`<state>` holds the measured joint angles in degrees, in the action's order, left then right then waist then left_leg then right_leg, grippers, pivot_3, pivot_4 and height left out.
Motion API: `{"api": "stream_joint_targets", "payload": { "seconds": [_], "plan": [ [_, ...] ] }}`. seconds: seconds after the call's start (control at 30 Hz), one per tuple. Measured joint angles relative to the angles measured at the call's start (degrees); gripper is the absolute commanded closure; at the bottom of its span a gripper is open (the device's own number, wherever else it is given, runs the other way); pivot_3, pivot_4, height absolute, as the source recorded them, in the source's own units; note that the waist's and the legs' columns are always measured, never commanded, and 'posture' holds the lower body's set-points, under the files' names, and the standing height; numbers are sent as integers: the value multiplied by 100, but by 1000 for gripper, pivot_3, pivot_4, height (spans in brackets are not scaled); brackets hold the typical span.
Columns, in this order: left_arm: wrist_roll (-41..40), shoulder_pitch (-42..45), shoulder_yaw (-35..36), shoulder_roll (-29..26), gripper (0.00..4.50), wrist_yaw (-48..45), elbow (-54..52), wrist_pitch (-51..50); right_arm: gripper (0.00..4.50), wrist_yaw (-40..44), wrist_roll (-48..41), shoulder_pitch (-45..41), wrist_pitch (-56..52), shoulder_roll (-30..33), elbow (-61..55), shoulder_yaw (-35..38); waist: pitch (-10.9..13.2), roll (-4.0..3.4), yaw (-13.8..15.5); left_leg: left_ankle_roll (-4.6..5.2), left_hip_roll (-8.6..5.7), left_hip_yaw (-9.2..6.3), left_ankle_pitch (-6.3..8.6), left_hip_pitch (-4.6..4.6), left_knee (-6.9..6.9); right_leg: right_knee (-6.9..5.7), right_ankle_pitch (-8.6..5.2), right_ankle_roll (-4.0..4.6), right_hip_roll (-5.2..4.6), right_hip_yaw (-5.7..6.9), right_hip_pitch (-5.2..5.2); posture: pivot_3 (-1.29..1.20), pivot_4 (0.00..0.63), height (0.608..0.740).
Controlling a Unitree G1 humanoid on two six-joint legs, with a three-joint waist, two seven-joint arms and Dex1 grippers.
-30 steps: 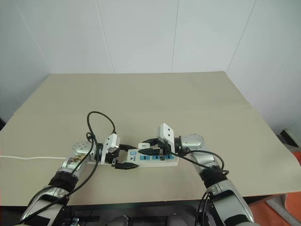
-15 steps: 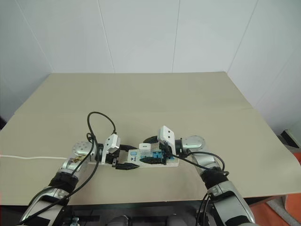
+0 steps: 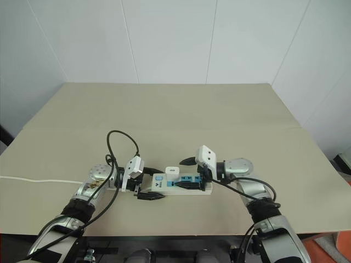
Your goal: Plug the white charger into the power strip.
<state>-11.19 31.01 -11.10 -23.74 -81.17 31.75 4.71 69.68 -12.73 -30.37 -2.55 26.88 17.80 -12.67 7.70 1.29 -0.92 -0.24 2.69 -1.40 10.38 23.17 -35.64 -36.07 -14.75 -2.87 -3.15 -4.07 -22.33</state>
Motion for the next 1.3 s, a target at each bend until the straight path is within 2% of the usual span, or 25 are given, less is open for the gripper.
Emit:
{"api": "stream_joint_targets", "payload": {
  "seconds": [0.17,0.37,0.7,0.93,1.3],
  "plan": [
    [-73,-47,75,-322,56,-152,-320,-118,0,111,-237,233,-326,416,-495,276,37,-2,-25,0,0,0,0,14,1,0,6,10,1,-1,-15,0,150,740],
    [-419,-275,370,-985,56,-398,-1098,-227,0,188,-575,509,-533,1083,-1086,855,51,0,-7,0,1,2,0,12,27,20,8,13,-1,0,-16,0,150,740],
    [-1080,-735,1180,-1960,56,-430,-2223,-867,0,92,-926,1708,-817,1883,-2007,1740,68,0,10,0,0,7,0,10,40,22,-7,-1,-6,0,-19,0,150,740],
    [-1363,-1321,1434,-2058,56,-13,-2977,-1236,0,-23,-1095,2566,-890,2195,-2641,2254,72,3,12,-1,1,10,-1,4,38,21,-8,-1,-9,0,-14,0,150,740],
    [-1480,-1404,1430,-2062,56,124,-3198,-1497,0,-219,-1106,2839,-894,2313,-2893,2443,73,3,12,-1,1,12,-1,5,39,24,-9,-1,-8,0,-14,0,150,740]
  ]
}}
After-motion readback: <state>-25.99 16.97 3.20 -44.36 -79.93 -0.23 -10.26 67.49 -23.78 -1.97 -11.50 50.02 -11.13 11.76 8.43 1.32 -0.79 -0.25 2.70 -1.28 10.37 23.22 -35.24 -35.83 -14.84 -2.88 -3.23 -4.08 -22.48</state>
